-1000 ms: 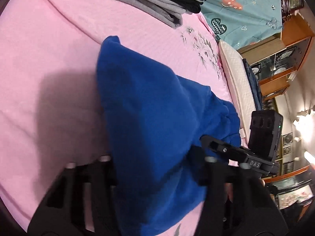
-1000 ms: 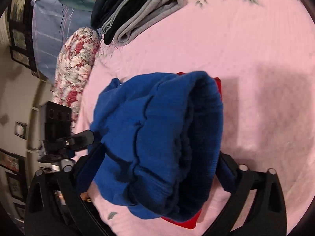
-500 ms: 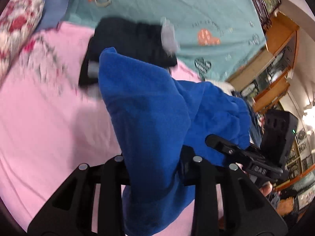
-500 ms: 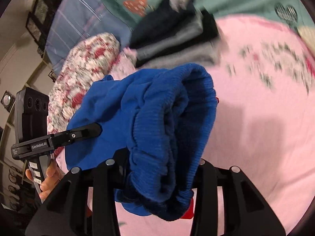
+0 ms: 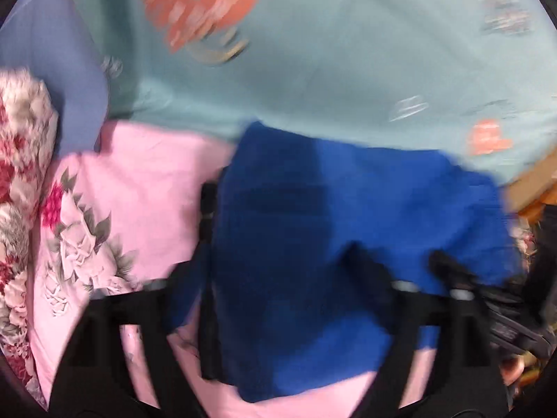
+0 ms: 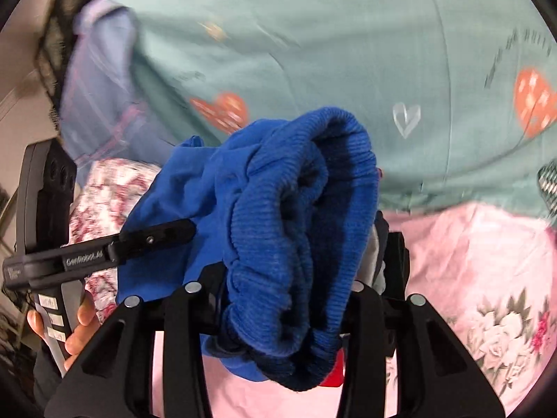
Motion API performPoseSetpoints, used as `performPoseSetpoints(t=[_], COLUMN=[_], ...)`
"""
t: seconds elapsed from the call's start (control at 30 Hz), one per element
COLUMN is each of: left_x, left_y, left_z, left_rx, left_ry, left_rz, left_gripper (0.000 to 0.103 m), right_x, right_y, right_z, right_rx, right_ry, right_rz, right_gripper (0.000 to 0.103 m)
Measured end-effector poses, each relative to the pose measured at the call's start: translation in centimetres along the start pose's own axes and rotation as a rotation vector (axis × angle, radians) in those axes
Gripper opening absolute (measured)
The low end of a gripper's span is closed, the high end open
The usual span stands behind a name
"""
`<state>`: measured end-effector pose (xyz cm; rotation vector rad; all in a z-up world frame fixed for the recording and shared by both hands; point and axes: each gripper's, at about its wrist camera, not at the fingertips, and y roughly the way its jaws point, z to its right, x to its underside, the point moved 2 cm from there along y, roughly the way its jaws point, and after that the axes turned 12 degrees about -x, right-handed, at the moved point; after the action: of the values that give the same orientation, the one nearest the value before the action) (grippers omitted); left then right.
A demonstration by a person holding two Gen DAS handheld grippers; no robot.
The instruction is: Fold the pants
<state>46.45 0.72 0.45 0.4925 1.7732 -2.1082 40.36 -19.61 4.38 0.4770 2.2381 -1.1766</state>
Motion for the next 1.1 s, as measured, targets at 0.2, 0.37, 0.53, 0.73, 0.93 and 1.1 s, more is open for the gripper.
performPoseSetpoints(t=[0.2,0.37,0.53,0.73,0.93,1.1], left_x=[0.1,1.1,7.0,19.4,26.2,28.1], left_y=[-0.4,-7.3,-14.3,-17.8,-16.6,-13.4], left_z=[-1.5,-0.5,-0.1,-0.5,0.5,1.8], left_rx=[0.069,-0.094,-0.301,-0.390,-0.410,-0.441], left_ry=[-0.027,0.043,0.081,-0.002,0.002,0.049], left_rz=[0.035,0.200,0.373,0.493,0.498,0.496], left_gripper=[0.101,0.101,0.101,0.101,0.101,0.101], right_x=[2.1,1.0,1.5,8.9,19.9,24.5], right_y=[3.6,0.6,-5.2,-9.7,-11.2,-12.3], right_z=[5.1,1.0,-3.8,-6.2,-5.8,-5.0], right_rx=[-0.011,0.068,0.140,0.297,0.403,0.408], right_ry=[0.079,-0.060,-0.142,-0.141,-0.125,-0.070], right_rz=[0.027,0.109,0.234,0.269,0.248,0.303], right_gripper=[0.098,0.097,0.098,0.102,0.102,0.102])
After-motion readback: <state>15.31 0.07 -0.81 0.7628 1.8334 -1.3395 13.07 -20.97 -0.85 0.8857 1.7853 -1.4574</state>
